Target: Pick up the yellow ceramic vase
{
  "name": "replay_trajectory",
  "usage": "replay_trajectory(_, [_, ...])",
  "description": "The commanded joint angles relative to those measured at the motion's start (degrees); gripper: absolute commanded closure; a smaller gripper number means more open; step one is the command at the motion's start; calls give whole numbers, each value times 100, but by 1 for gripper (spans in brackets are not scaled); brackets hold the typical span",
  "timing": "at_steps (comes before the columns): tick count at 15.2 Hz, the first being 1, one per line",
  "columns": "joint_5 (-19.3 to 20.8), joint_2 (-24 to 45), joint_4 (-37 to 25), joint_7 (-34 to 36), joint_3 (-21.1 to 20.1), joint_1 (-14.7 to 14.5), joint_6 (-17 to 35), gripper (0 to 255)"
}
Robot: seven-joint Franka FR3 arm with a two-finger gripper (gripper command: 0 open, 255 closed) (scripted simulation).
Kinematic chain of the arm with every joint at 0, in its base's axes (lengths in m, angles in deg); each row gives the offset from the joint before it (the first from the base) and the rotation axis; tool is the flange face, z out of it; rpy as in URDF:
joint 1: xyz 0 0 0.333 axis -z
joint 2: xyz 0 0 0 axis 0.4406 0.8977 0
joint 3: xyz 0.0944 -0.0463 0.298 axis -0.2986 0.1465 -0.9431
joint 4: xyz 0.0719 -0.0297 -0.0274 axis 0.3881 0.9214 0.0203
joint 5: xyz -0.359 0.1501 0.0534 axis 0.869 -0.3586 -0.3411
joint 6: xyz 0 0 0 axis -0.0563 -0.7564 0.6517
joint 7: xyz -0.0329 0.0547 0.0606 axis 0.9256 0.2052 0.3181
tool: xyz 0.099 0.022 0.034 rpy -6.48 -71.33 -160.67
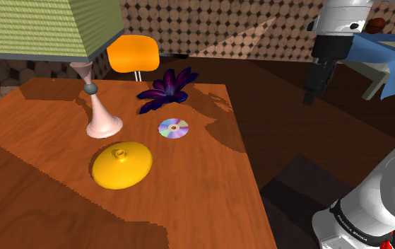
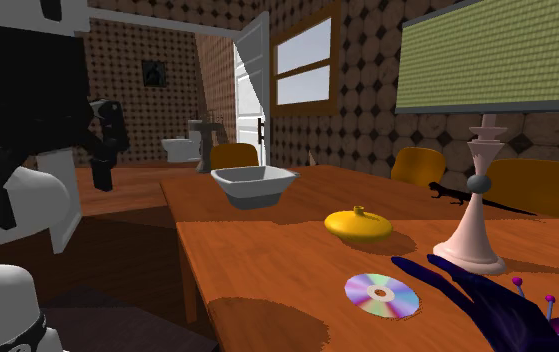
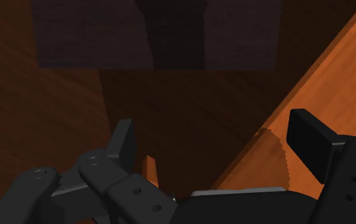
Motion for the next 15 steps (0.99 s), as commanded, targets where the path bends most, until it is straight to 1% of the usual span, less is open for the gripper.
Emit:
replay_trajectory(1, [0, 0, 0, 0, 0, 0, 0, 0])
replay_trajectory(8, [-578, 644, -173, 775, -815, -364, 774, 0])
replay_trajectory(12, [-786, 1146, -423, 1206, -1256, -536, 1210, 0])
replay_trajectory(15, [-870, 1575, -681, 1533, -1578, -636, 1518, 0])
